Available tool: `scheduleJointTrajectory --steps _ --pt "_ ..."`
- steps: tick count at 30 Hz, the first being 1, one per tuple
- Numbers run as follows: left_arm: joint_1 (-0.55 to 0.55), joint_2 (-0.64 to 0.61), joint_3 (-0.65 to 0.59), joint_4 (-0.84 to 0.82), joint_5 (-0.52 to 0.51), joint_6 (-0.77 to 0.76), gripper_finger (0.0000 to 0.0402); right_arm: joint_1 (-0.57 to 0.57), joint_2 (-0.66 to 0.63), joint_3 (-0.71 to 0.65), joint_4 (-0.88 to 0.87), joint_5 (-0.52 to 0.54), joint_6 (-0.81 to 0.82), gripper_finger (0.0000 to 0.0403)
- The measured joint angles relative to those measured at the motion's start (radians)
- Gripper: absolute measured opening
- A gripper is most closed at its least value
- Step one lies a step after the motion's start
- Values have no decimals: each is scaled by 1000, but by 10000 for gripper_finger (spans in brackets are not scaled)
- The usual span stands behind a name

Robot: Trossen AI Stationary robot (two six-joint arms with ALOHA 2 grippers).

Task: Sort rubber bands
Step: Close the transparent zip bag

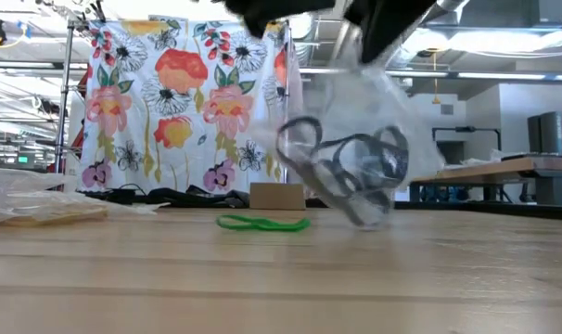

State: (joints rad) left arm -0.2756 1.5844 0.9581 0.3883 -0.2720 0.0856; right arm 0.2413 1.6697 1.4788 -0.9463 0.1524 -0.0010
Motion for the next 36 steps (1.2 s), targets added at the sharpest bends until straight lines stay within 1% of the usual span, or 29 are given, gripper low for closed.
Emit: scheduleJointTrajectory --steps 4,7,10,13,19,24,28,30,32,36 --pt "-4 4 -95 -4 -22 -77 0 -7 84 10 -15 -40 0 16" --pt "-17 5 -170 98 -45 -103 0 -9 120 29 -8 -56 0 16" --pt "-28 3 -206 140 -48 -109 0 -1 138 37 -8 -59 -7 16" --pt "-42 -2 -210 147 -52 -117 0 6 129 37 -16 -59 -8 16" --pt "-76 -3 -209 148 -54 -117 0 18 60 23 -8 -58 -7 16" --pt "-78 4 -209 197 -54 -180 0 28 22 -69 112 -75 16 16" --pt "-71 5 -209 199 -57 -184 1 34 22 -131 217 -84 35 16" --pt "-70 5 -209 202 -69 -184 8 34 33 -138 240 -87 43 16" --pt "-70 5 -209 209 -77 -187 23 34 38 -141 240 -87 46 16" --pt "-70 37 -208 204 -133 -223 72 34 45 -139 264 -86 48 16"
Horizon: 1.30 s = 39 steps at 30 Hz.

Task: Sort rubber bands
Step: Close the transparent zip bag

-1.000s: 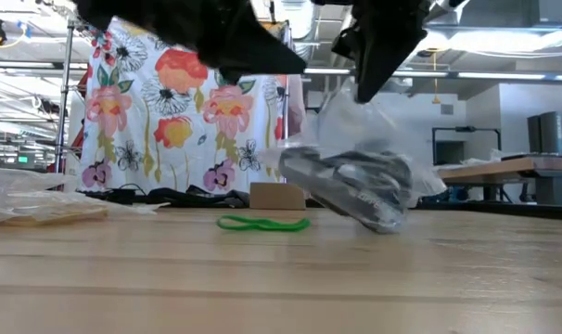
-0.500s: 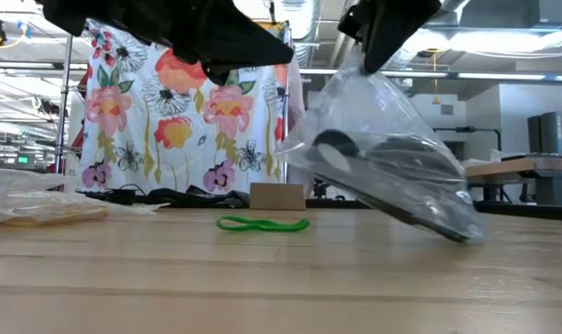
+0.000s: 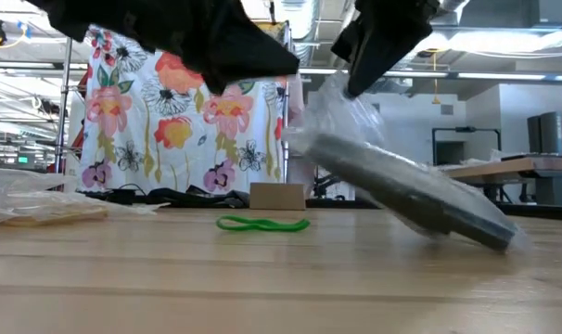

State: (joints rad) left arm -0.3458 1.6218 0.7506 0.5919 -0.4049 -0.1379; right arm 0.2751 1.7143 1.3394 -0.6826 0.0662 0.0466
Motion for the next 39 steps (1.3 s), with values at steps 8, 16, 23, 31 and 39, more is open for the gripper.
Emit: scheduleJointTrajectory --steps 8,16,23,31,39 --pt "1 124 74 2 84 -3 177 0 2 -1 8 0 -2 16" --pt "-7 131 94 2 73 8 205 13 2 -1 6 0 -22 16" --pt "-6 131 94 -6 9 -13 205 12 2 -1 9 0 -21 16" --pt "20 131 94 5 65 -95 205 -3 2 -1 35 0 17 16" --pt "25 131 94 5 113 -95 169 -3 2 -1 34 11 25 16"
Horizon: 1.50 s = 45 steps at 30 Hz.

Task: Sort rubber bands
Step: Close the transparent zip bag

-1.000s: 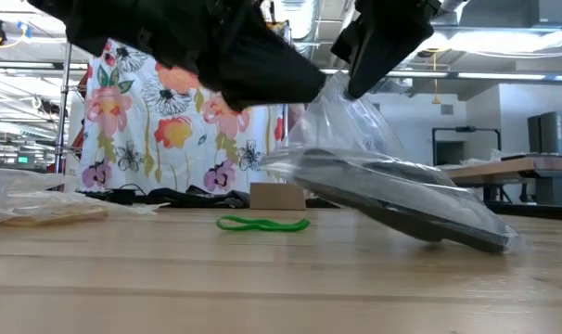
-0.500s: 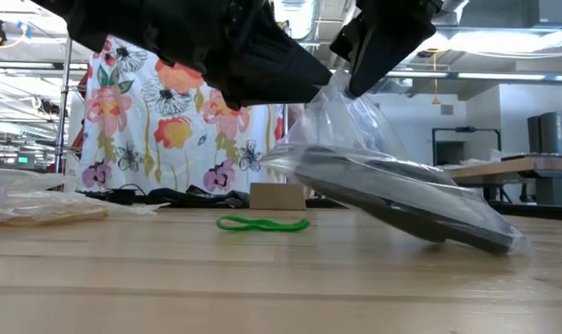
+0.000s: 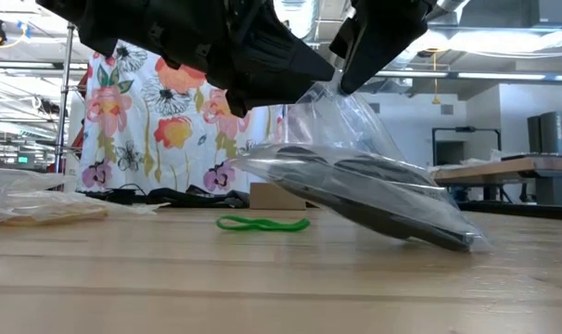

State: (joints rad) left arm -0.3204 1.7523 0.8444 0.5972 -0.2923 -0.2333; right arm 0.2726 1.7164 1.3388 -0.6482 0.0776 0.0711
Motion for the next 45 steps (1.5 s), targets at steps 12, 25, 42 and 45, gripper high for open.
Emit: scheduleJointTrajectory --steps 12,25,42,45 --pt "23 0 0 -2 -2 -1 5 0 0 0 15 3 0 22" --pt "20 0 0 16 -13 20 0 0 -3 0 19 34 34 68" --pt "-46 0 -104 210 -211 119 0 -55 -350 -390 369 146 -19 75" --pt "-46 0 -152 359 -165 163 0 -77 -470 -662 819 132 -19 75"
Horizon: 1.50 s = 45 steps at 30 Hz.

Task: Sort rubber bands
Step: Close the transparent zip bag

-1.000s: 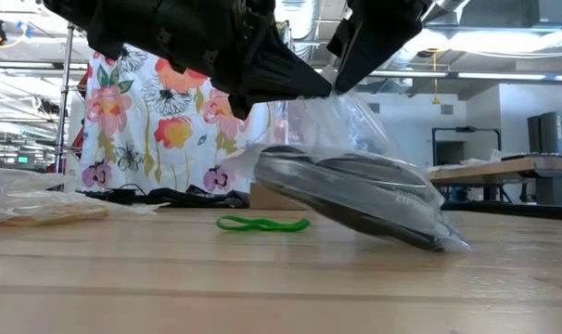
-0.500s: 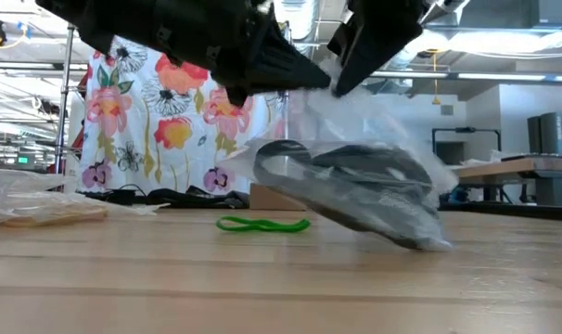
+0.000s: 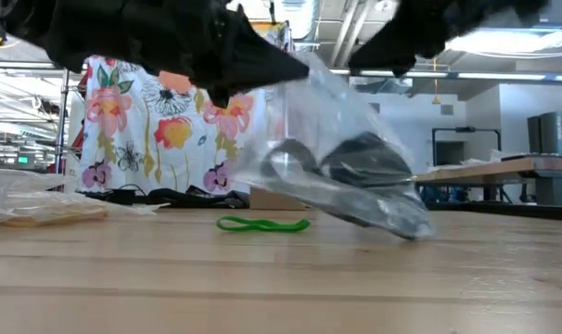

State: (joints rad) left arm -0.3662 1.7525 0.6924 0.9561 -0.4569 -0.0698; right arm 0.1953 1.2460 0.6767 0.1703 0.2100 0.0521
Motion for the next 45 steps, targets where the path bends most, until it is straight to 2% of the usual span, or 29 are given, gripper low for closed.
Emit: scheduleJointTrajectory --steps 3,5,7,9,17,21,24,33,38,45 --pt "7 0 -30 172 74 45 0 -18 -17 -226 529 -81 11 75" --pt "14 -1 -31 195 98 65 0 -31 4 -306 772 -179 28 75" --pt "22 0 -33 213 113 77 0 -34 25 -343 924 -245 34 75" --pt "32 -1 -32 225 113 61 0 -30 62 -338 1005 -265 45 75" --pt "62 -1 -32 207 100 -36 0 -18 251 -205 1009 -264 82 75" --pt "53 -1 -32 213 42 -59 0 -21 302 -160 985 -257 82 75" --pt "52 -1 -31 216 34 -58 0 -28 324 -137 935 -256 82 75" --pt "51 -1 -31 223 32 -49 0 -23 302 -112 797 -252 70 75" --pt "51 -1 -31 224 29 -40 0 -18 252 -112 658 -205 52 75" --pt "51 -1 -31 226 20 -40 0 -12 245 -112 633 -203 52 75"
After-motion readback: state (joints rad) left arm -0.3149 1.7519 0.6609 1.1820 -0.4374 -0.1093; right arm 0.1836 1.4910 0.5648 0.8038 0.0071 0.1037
